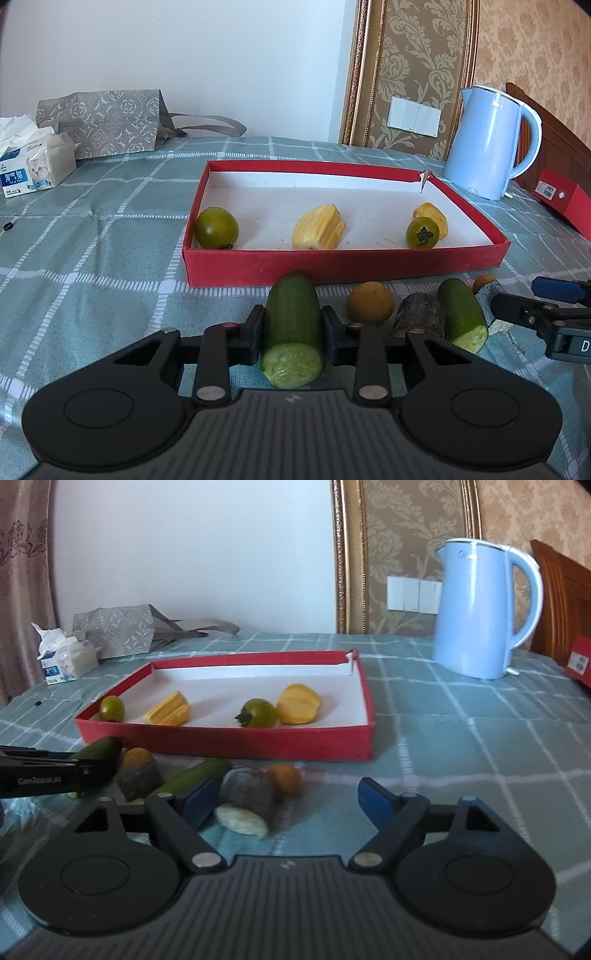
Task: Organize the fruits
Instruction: 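Close the right gripper on the dark cut vegetable chunk while the left holds the cucumber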
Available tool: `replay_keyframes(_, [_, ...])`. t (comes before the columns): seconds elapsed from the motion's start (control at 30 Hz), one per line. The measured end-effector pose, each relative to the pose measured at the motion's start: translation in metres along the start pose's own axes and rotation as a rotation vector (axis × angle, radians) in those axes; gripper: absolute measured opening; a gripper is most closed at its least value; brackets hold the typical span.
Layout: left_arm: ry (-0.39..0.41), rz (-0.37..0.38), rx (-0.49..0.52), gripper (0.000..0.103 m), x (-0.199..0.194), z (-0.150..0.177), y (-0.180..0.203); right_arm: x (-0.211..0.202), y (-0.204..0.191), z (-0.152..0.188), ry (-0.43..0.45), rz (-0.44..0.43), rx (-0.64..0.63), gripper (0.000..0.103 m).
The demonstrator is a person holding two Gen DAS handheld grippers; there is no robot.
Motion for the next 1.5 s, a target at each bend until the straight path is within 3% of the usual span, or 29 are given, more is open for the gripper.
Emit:
replay_keyframes(0.17, [0.0,0.0,0.0,0.032,0.0,0.0,0.0,0.004,-0.002,-0.001,-0.008,-0.01,0.01,0.064])
replay_keyframes(0.5, [0.0,0.0,0.001,0.032,0.0,0.0,0.0,0.009,-0.012,0.0,-0.044,0.002,-0.032,0.059])
replay_keyframes(0.6, [0.0,0.0,0.001,0.032,0.0,0.0,0.0,0.013,-0.016,0.0,-0.056,0.007,-0.054,0.052])
replay_keyframes(0.7, [0.0,0.001,-0.001,0.032,0.0,0.0,-0.001,0.02,-0.025,-0.001,-0.09,0.012,-0.098,0.039])
replay_keyframes(1.0, [0.0,-0.001,0.002,0.032,0.0,0.0,0.0,0.015,-0.019,-0.001,-0.064,0.004,-0.061,0.037])
replay_keyframes(1.17, [0.001,0.0,0.0,0.032,0.0,0.0,0.0,0.011,-0.009,-0.001,-0.066,-0.053,-0.005,0.037])
replay_keyframes(1.33, [0.004,0.002,-0.004,0.032,-0.001,0.0,0.0,0.01,0.005,-0.003,-0.087,-0.204,0.115,0.035])
replay_keyframes(1.5, [0.004,-0.004,0.002,0.032,0.0,0.0,0.001,0.004,-0.003,-0.003,-0.049,-0.188,0.064,0.035])
Point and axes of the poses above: each gripper's, at about its wrist camera, not at the fingertips, and x roughly the way its jaws point, y to its right, z to its underside, the point moved 1 cm from there along x, roughly the way its jaws point, and after that the axes turned 9 degrees about z, right-handed, at the moved point
